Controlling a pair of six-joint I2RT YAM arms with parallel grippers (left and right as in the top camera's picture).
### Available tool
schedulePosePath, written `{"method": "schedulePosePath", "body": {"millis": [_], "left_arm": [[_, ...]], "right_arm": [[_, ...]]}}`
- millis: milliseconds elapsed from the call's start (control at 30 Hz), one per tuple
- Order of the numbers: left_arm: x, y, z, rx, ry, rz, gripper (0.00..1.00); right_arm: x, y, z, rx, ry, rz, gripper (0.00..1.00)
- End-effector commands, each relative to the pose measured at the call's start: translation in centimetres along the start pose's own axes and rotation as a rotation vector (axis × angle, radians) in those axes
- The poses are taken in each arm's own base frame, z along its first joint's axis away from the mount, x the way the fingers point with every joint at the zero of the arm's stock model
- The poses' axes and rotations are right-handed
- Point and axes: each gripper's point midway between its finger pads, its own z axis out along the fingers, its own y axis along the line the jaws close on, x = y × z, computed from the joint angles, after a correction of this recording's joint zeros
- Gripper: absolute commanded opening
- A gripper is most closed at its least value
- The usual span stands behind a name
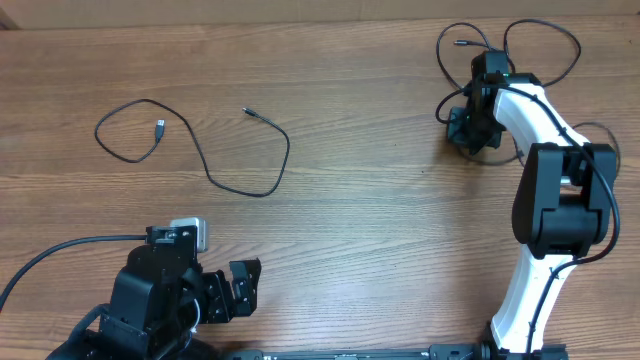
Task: Untangle cables
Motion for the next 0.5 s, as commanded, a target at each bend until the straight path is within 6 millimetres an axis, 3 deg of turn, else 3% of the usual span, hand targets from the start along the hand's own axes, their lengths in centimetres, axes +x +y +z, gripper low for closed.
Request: {"method": "schedulePosePath", "body": {"millis": [0,300,467], "left_arm": [[0.1,0.1,0.1,-0.005,-0.003,0.0,0.99],[0.1,0.1,0.1,-0.005,-0.004,0.0,1.0],[0.1,0.1,0.1,-0.005,-0.004,0.0,1.0]], "right_arm": [[1.6,-0.5,1.4,0.019,0.072,0.003,0.04],[2.9,1.4,-0.8,-0.098,0.118,-0.018,0.04],[4.1,1.3,-1.7,-0.099,0.16,-0.022,0.04]]}}
